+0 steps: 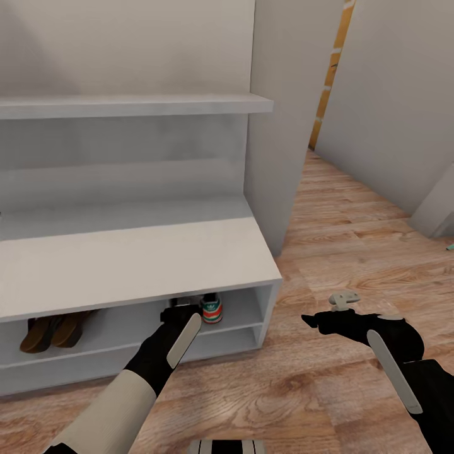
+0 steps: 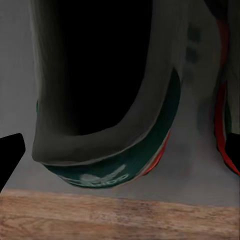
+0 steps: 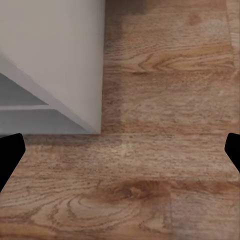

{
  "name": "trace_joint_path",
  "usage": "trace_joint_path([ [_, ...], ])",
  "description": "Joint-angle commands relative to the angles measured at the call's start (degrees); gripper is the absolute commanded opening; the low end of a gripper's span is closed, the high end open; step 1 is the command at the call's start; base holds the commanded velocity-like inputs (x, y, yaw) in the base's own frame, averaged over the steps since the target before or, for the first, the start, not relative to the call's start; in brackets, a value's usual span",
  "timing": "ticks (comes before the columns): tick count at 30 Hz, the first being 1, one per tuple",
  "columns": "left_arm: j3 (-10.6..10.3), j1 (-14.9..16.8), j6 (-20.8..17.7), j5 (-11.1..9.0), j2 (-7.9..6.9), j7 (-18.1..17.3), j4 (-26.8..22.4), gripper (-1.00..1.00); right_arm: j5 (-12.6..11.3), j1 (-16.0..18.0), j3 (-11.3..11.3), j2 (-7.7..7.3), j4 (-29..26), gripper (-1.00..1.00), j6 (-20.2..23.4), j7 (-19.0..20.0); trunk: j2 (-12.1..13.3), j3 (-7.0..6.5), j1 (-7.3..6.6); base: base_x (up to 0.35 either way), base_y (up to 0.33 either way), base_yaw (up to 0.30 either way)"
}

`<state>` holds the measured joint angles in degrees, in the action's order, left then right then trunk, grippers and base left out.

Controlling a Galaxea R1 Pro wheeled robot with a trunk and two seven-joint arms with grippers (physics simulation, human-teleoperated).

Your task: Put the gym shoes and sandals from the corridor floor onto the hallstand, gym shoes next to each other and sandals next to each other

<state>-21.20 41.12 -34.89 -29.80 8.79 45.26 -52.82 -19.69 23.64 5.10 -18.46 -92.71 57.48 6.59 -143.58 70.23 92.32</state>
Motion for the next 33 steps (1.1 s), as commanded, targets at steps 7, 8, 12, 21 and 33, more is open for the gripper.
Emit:
trace_joint_path([
  [7, -0.1, 0.0, 0.0, 0.0, 0.06, 0.0, 0.0, 1.0, 0.0, 0.0, -0.1, 0.0, 0.0, 1.0, 0.0, 0.0, 0.0, 0.0, 0.0, -0.193, -0.05, 0.0],
  [8, -0.1, 0.0, 0.0, 0.0, 0.07, 0.0, 0.0, 1.0, 0.0, 0.0, -0.1, 0.0, 0.0, 1.0, 0.0, 0.0, 0.0, 0.0, 0.0, -0.281, -0.086, 0.0],
  [12, -0.1, 0.0, -0.1, 0.0, 0.08, 0.0, 0.0, 1.0, 0.0, 0.0, -0.1, 0.0, 0.0, 1.0, 0.0, 0.0, 0.0, 0.0, 0.0, -0.297, -0.098, 0.0],
  [21, -0.1, -0.1, -0.1, -0.1, 0.02, 0.0, -0.1, 1.0, 0.0, 0.0, 0.0, 0.0, 0.0, 1.0, 0.1, 0.0, 0.0, 0.0, 0.0, -0.315, -0.115, 0.0],
  [33, -0.1, -12.1, 3.5, 0.0, -0.33, 0.2, -13.2, 1.0, 0.1, -0.4, 0.4, 0.02, 0.1, 1.0, -3.9, 0.1, 0.0, 0.0, 0.0, -0.188, -0.073, 0.0],
])
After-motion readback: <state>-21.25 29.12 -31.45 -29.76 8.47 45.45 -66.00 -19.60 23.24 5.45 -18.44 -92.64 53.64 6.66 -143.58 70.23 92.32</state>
